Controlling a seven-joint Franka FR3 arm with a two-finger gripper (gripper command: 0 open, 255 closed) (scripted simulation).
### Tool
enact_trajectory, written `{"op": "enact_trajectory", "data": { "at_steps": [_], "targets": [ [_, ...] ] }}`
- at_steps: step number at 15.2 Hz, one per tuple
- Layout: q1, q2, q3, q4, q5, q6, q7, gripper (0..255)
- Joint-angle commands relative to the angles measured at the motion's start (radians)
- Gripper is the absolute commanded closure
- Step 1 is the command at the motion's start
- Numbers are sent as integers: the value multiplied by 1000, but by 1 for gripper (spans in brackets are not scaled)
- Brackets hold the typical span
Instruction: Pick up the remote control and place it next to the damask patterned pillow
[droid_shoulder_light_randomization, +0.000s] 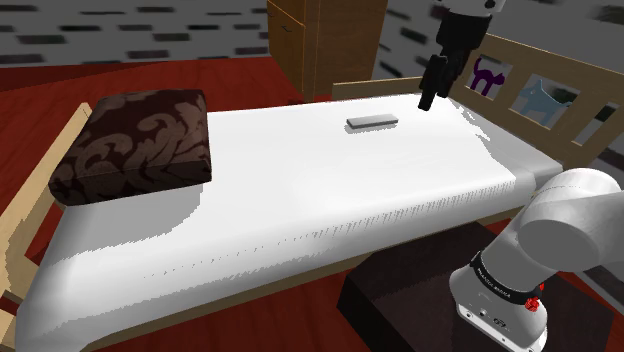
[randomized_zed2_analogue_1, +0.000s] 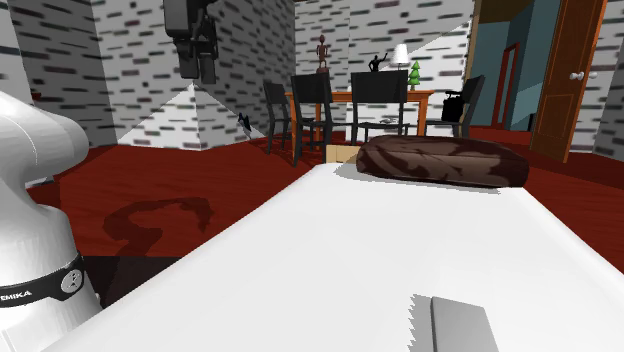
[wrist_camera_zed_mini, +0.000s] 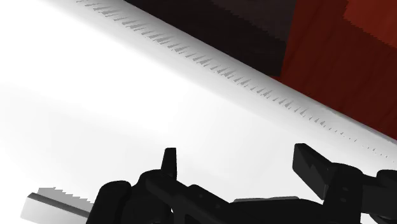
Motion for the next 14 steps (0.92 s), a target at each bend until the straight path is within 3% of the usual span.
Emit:
{"op": "enact_trajectory", "data": {
  "at_steps": [1, 8, 14],
  "targets": [
    [0, 0, 0, 0, 0, 0, 0, 0],
    [3, 100, -153, -57, -107, 161, -284, 0],
    [13, 258, -278, -36, -165, 308, -519, 0]
  ]
}}
